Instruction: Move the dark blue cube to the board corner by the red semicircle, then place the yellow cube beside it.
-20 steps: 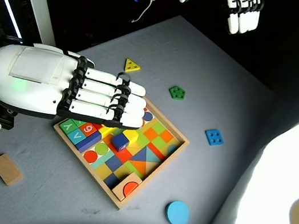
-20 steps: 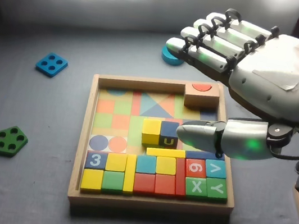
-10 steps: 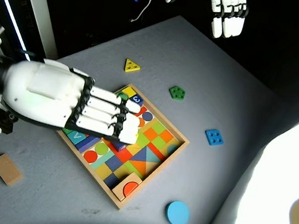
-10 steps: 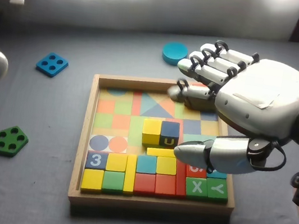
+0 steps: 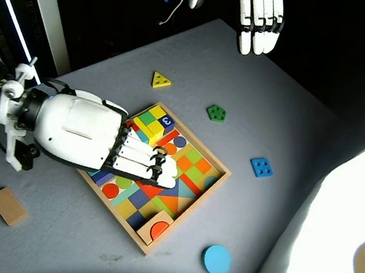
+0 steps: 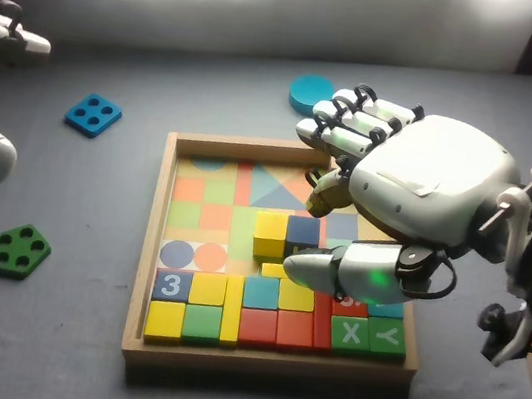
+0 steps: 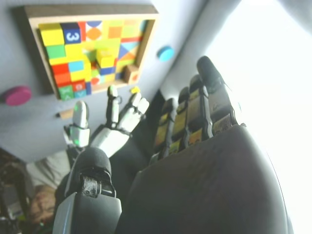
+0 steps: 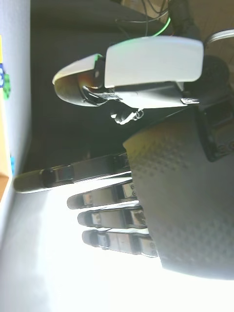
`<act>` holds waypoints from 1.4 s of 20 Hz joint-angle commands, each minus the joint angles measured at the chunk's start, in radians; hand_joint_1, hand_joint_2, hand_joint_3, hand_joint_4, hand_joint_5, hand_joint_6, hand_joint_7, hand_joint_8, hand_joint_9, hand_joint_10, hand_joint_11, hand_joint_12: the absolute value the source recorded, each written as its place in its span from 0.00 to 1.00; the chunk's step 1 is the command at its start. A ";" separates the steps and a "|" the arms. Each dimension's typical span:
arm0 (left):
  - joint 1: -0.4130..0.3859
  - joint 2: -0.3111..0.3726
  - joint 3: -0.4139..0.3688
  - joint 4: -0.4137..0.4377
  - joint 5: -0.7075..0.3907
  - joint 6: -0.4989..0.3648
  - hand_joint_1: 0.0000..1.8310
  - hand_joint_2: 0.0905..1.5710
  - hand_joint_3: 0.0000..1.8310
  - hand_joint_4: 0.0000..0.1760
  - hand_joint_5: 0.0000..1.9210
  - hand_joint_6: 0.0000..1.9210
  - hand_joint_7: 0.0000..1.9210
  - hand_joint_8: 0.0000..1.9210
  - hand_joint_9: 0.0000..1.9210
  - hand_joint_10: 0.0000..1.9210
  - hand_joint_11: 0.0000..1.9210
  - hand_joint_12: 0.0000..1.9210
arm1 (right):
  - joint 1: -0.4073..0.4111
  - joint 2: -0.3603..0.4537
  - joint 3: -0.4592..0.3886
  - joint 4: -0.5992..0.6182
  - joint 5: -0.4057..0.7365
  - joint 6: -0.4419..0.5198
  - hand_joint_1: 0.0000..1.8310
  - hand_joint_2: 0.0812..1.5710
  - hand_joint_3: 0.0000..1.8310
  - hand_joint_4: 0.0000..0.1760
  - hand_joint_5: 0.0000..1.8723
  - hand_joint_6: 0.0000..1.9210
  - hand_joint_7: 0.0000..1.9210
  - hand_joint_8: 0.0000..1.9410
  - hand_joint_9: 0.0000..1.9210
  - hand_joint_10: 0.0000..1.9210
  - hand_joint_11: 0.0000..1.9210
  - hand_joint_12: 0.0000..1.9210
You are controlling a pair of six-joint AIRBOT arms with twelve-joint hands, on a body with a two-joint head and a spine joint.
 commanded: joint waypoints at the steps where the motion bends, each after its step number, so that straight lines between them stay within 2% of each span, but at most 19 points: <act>1: -0.007 0.005 0.003 0.022 -0.097 -0.006 0.00 0.78 0.00 0.11 0.01 0.00 0.02 0.01 0.03 0.01 0.00 0.23 | 0.003 -0.010 0.005 -0.013 0.121 -0.018 0.00 0.69 0.00 0.24 0.40 0.07 0.05 0.00 0.00 0.00 0.00 0.00; 3: -0.009 0.003 0.009 0.045 -0.094 -0.017 0.00 0.79 0.00 0.11 0.01 0.00 0.02 0.00 0.02 0.00 0.00 0.19 | 0.002 -0.037 0.023 0.057 0.126 -0.089 0.00 0.69 0.00 0.23 0.40 0.07 0.05 0.01 0.00 0.00 0.00 0.00; 6: -0.011 0.002 0.018 0.067 -0.091 -0.028 0.00 0.79 0.00 0.10 0.02 0.00 0.02 0.00 0.03 0.00 0.00 0.20 | -0.008 -0.052 0.035 0.059 0.125 -0.092 0.00 0.70 0.01 0.28 0.40 0.07 0.03 0.00 0.00 0.00 0.00 0.00; 10: -0.027 -0.001 0.023 0.108 -0.085 -0.045 0.00 0.79 0.00 0.09 0.02 0.00 0.03 0.00 0.03 0.00 0.00 0.22 | -0.018 -0.059 0.042 0.059 0.115 -0.093 0.00 0.70 0.01 0.27 0.40 0.07 0.04 0.00 0.00 0.00 0.00 0.00; 13: -0.045 -0.004 0.030 0.153 -0.077 -0.067 0.00 0.79 0.00 0.09 0.01 0.00 0.02 0.00 0.03 0.00 0.00 0.19 | -0.020 -0.060 0.042 0.059 0.097 -0.094 0.00 0.70 0.01 0.35 0.39 0.06 0.02 0.00 0.00 0.00 0.00 0.00; 15: -0.058 -0.005 0.033 0.224 -0.054 -0.143 0.00 0.80 0.00 0.09 0.01 0.00 0.02 0.00 0.03 0.00 0.00 0.19 | -0.021 -0.060 0.042 0.059 0.089 -0.095 0.00 0.71 0.01 0.29 0.40 0.06 0.03 0.00 0.00 0.00 0.00 0.00; 16: -0.080 -0.008 0.035 0.257 0.016 -0.177 0.00 0.80 0.00 0.10 0.01 0.00 0.02 0.00 0.02 0.00 0.00 0.19 | -0.021 -0.061 0.042 0.059 0.085 -0.095 0.00 0.71 0.01 0.29 0.40 0.06 0.03 0.00 0.00 0.00 0.00 0.00; 19: -0.152 -0.010 0.034 0.305 0.114 -0.195 0.00 0.79 0.00 0.12 0.02 0.00 0.02 0.00 0.02 0.00 0.00 0.19 | -0.021 -0.063 0.042 0.059 0.077 -0.095 0.00 0.71 0.01 0.28 0.40 0.06 0.03 0.00 0.00 0.00 0.00 0.00; 21: -0.166 -0.011 0.026 0.310 0.123 -0.196 0.00 0.80 0.00 0.12 0.03 0.00 0.03 0.00 0.03 0.00 0.00 0.22 | -0.021 -0.065 0.042 0.059 0.066 -0.094 0.00 0.71 0.01 0.26 0.40 0.06 0.03 0.00 0.00 0.00 0.00 0.00; 24: -0.180 -0.011 0.017 0.310 0.123 -0.196 0.00 0.80 0.00 0.09 0.02 0.00 0.02 0.00 0.02 0.00 0.00 0.18 | -0.024 -0.066 0.042 0.059 0.053 -0.094 0.00 0.71 0.01 0.24 0.40 0.06 0.04 0.00 0.00 0.00 0.00 0.00; 26: -0.195 -0.013 0.016 0.319 0.125 -0.199 0.00 0.80 0.00 0.05 0.02 0.00 0.03 0.00 0.03 0.00 0.00 0.21 | -0.028 -0.066 0.043 0.059 0.051 -0.094 0.00 0.71 0.01 0.18 0.41 0.06 0.04 0.00 0.00 0.00 0.00 0.00; 28: -0.208 -0.014 0.014 0.344 0.132 -0.205 0.00 0.80 0.00 0.05 0.02 0.00 0.03 0.00 0.03 0.00 0.00 0.21 | -0.032 -0.066 0.045 0.059 0.051 -0.094 0.00 0.71 0.01 0.18 0.41 0.06 0.04 0.00 0.00 0.00 0.00 0.00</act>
